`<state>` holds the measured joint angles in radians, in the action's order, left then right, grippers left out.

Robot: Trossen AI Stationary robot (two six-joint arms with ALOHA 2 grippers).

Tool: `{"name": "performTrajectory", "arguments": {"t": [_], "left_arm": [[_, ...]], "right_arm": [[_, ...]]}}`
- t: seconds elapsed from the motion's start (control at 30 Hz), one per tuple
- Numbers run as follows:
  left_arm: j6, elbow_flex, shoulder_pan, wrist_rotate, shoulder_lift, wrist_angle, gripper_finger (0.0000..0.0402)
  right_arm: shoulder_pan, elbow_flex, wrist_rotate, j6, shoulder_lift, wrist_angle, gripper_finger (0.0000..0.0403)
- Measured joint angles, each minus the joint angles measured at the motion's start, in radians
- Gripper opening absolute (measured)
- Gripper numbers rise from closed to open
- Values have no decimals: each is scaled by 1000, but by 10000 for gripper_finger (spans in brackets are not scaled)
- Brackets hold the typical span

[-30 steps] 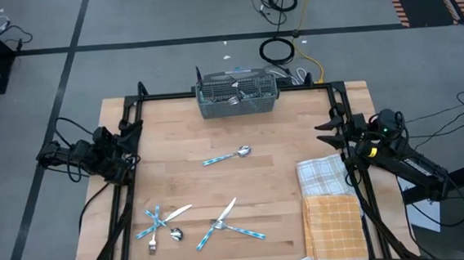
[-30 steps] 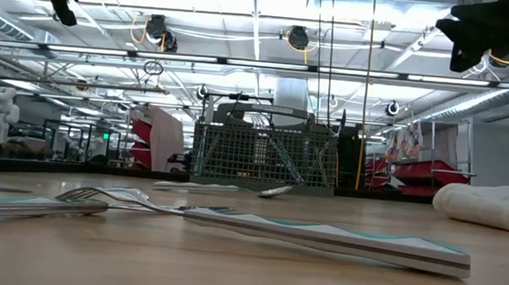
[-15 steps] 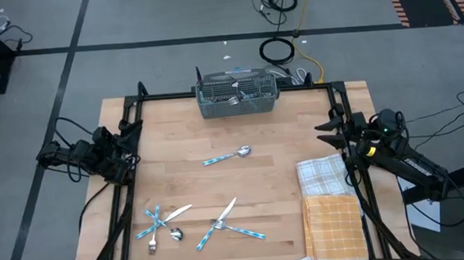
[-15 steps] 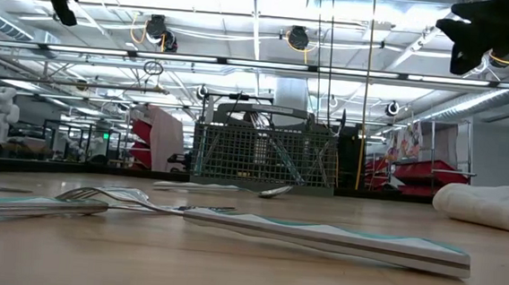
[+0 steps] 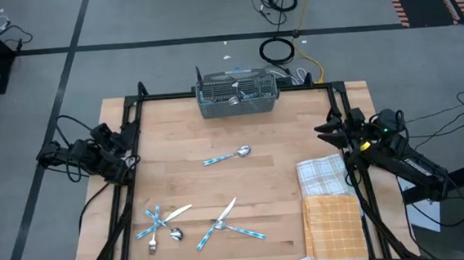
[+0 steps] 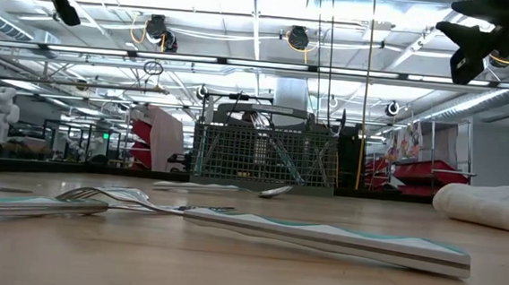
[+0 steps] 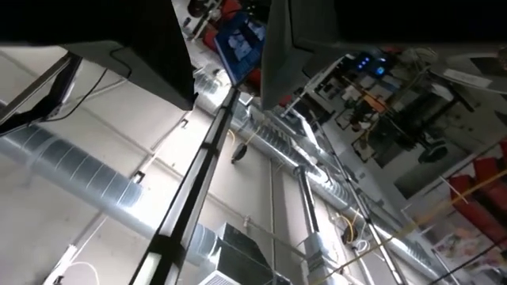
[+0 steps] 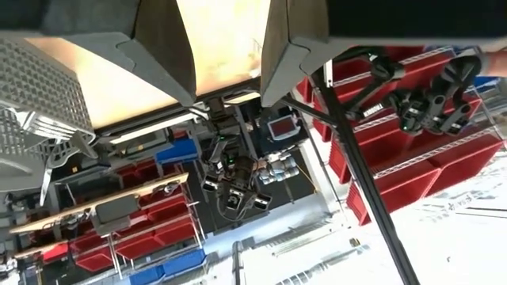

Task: Sort silverware
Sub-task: Return to Home Position

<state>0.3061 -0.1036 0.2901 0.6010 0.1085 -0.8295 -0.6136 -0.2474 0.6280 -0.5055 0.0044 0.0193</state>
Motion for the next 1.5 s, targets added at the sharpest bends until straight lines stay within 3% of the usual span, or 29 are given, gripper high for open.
{"name": "performTrajectory", "arguments": {"t": [0.3, 0.53, 1.23, 1.4, 1.5], "left_arm": [[3, 0, 0, 1, 0, 7, 152], [3, 0, 0, 3, 0, 8, 152], [3, 0, 0, 10, 0, -8, 152], [3, 0, 0, 10, 0, -8, 152], [2, 0, 0, 12, 0, -10, 152]], "right_arm": [[0, 0, -3, 9, 2, -12, 130], [0, 0, -2, -134, 2, -57, 130], [0, 1, -51, -149, 5, -47, 130], [0, 1, -57, -88, 5, -18, 130], [0, 0, -128, -105, 9, -25, 130]]}}
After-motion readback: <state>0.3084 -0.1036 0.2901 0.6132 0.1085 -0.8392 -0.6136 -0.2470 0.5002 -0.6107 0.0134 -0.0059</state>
